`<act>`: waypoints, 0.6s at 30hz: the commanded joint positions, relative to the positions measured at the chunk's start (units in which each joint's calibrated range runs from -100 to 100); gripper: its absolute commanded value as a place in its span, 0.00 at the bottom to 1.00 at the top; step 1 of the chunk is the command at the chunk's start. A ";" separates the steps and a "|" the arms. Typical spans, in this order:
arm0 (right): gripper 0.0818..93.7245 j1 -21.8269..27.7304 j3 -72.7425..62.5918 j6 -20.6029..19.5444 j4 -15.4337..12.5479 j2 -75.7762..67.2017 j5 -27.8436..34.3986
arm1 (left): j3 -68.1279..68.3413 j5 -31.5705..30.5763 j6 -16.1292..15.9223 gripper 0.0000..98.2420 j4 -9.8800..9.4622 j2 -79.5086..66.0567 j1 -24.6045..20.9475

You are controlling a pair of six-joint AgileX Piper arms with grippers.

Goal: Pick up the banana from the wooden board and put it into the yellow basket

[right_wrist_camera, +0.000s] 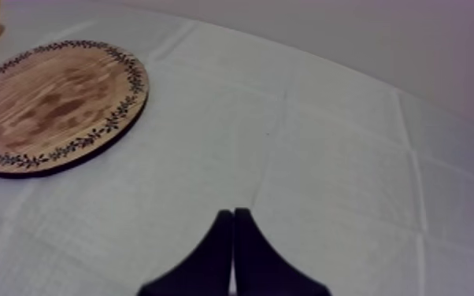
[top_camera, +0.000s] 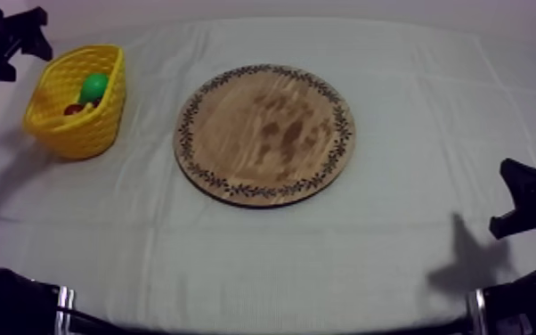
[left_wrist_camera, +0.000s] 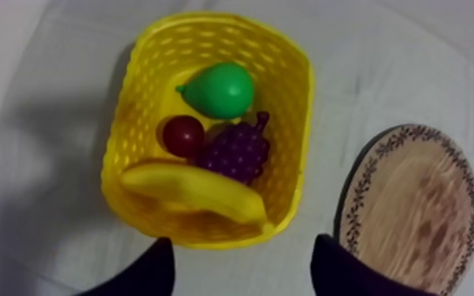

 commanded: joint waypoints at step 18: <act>0.00 0.01 -0.03 0.01 -0.03 0.00 0.00 | 21.21 -26.60 -3.26 0.01 -2.36 -35.16 0.58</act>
